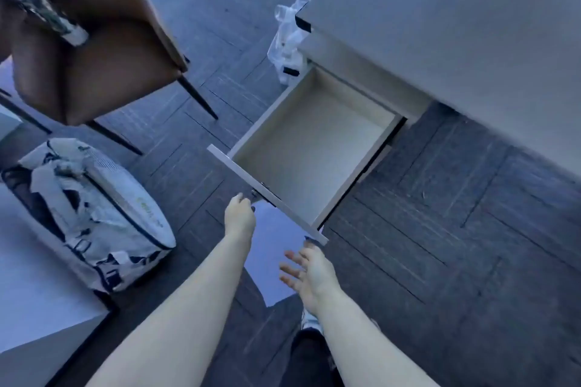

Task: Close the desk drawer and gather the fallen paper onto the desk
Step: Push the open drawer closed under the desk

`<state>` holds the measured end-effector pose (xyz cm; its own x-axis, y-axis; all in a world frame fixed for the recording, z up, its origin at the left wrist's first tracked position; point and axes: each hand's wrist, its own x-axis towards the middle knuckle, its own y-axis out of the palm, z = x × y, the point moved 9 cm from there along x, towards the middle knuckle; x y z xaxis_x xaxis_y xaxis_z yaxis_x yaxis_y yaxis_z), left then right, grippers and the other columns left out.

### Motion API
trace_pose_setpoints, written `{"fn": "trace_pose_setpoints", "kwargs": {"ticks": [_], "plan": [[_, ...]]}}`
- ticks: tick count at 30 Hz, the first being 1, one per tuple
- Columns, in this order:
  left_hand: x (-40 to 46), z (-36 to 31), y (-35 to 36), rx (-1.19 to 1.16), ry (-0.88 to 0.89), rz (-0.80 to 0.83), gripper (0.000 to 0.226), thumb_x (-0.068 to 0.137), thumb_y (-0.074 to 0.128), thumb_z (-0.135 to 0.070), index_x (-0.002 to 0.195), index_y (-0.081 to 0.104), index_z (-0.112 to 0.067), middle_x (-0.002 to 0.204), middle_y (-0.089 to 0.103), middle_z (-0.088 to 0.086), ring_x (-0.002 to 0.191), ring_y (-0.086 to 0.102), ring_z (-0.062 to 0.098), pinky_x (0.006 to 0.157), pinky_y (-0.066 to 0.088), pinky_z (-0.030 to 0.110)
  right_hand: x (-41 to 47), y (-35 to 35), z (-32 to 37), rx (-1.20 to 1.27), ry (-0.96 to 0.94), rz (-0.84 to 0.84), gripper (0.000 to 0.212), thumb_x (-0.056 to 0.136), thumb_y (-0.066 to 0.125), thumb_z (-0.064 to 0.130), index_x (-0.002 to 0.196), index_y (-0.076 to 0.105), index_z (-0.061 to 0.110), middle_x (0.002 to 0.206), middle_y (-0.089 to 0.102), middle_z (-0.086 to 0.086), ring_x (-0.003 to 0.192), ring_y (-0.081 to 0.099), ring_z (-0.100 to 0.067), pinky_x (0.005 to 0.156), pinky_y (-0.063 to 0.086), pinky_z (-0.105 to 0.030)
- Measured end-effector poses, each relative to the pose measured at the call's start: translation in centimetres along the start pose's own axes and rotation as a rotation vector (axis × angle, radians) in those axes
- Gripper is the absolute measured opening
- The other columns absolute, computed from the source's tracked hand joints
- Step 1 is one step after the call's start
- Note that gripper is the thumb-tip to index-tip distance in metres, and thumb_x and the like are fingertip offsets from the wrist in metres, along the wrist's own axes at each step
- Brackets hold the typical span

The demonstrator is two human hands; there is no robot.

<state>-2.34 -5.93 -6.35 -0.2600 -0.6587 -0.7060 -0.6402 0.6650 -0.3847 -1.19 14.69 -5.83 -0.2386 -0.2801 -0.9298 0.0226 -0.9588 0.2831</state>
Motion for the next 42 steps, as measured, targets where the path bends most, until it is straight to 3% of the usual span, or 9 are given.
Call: {"fn": "trace_pose_setpoints", "kwargs": {"ticks": [2, 6, 15, 18, 22, 24, 27, 33, 42], "plan": [[1.6, 1.0, 0.7, -0.128, -0.06, 0.011, 0.043, 0.096, 0.038, -0.009, 0.138, 0.046, -0.005, 0.129, 0.057, 0.012, 0.095, 0.063, 0.02, 0.078, 0.05, 0.031, 1.5, 0.2, 0.4, 0.05, -0.02, -0.046, 0.042, 0.1, 0.041, 0.023, 0.142, 0.039, 0.018, 0.12, 0.062, -0.009, 0.097, 0.066, -0.031, 0.083, 0.055, -0.045], [2.8, 1.9, 1.9, -0.284, -0.101, 0.003, 0.03, 0.095, 0.042, -0.011, 0.119, 0.061, -0.007, 0.11, 0.067, 0.012, 0.09, 0.065, 0.024, 0.077, 0.051, 0.035, 2.9, -0.1, 1.0, 0.143, -0.04, -0.11, 0.037, 0.101, 0.043, 0.027, 0.132, 0.052, 0.009, 0.127, 0.061, -0.008, 0.095, 0.068, -0.026, 0.073, 0.057, -0.04], [4.5, -3.1, 6.9, -0.28, -0.013, 0.066, 0.035, 0.093, 0.048, -0.015, 0.125, 0.059, -0.008, 0.113, 0.069, 0.011, 0.099, 0.069, 0.022, 0.068, 0.054, 0.026, 4.5, -1.8, 8.1, 0.112, -0.146, -0.218, 0.03, 0.098, 0.046, 0.026, 0.12, 0.058, 0.01, 0.119, 0.066, -0.004, 0.091, 0.072, -0.025, 0.063, 0.058, -0.035], [5.1, -5.5, 9.5, -0.261, -0.004, 0.08, 0.034, 0.093, 0.049, -0.016, 0.125, 0.056, -0.006, 0.113, 0.068, 0.013, 0.09, 0.068, 0.022, 0.068, 0.056, 0.028, 5.0, -2.5, 11.6, 0.087, -0.168, -0.222, 0.029, 0.098, 0.045, 0.025, 0.119, 0.058, 0.009, 0.119, 0.064, -0.004, 0.089, 0.072, -0.026, 0.062, 0.057, -0.035], [6.3, -8.6, 13.5, -0.27, 0.006, 0.098, 0.027, 0.093, 0.052, -0.021, 0.117, 0.054, -0.008, 0.113, 0.066, 0.011, 0.079, 0.069, 0.017, 0.075, 0.058, 0.037, 6.0, -3.4, 16.3, 0.058, -0.218, -0.219, 0.016, 0.097, 0.046, 0.024, 0.094, 0.06, 0.016, 0.122, 0.06, -0.006, 0.088, 0.07, -0.028, 0.062, 0.055, -0.037], [6.5, -10.3, 15.5, -0.303, 0.006, 0.103, 0.021, 0.093, 0.053, -0.022, 0.11, 0.051, -0.011, 0.116, 0.065, 0.011, 0.081, 0.07, 0.02, 0.081, 0.058, 0.041, 6.6, -4.2, 18.7, 0.042, -0.244, -0.23, 0.017, 0.096, 0.047, 0.023, 0.103, 0.061, 0.014, 0.123, 0.058, -0.006, 0.085, 0.069, -0.027, 0.06, 0.054, -0.036], [6.8, -12.4, 18.3, -0.346, -0.003, 0.107, 0.018, 0.094, 0.053, -0.025, 0.109, 0.049, -0.015, 0.12, 0.066, 0.011, 0.085, 0.07, 0.022, 0.074, 0.057, 0.038, 7.5, -5.3, 22.0, 0.026, -0.272, -0.248, 0.021, 0.095, 0.05, 0.025, 0.112, 0.06, 0.015, 0.121, 0.056, -0.003, 0.083, 0.069, -0.025, 0.063, 0.056, -0.036], [7.8, -16.4, 23.1, -0.33, 0.061, 0.096, 0.035, 0.095, 0.05, -0.021, 0.129, 0.049, -0.024, 0.126, 0.062, 0.005, 0.079, 0.069, 0.014, 0.071, 0.058, 0.036, 8.7, -6.5, 28.3, -0.006, -0.322, -0.246, 0.019, 0.096, 0.05, 0.027, 0.108, 0.061, 0.017, 0.1, 0.059, 0.005, 0.078, 0.066, -0.023, 0.073, 0.055, -0.038], [8.4, -19.5, 27.2, -0.302, 0.135, 0.086, 0.045, 0.094, 0.044, -0.008, 0.135, 0.047, -0.027, 0.118, 0.059, 0.0, 0.084, 0.07, 0.018, 0.08, 0.059, 0.044, 9.7, -7.4, 33.4, -0.073, -0.392, -0.245, 0.021, 0.099, 0.047, 0.032, 0.11, 0.062, 0.021, 0.1, 0.062, 0.011, 0.084, 0.069, -0.02, 0.067, 0.055, -0.033]]}}
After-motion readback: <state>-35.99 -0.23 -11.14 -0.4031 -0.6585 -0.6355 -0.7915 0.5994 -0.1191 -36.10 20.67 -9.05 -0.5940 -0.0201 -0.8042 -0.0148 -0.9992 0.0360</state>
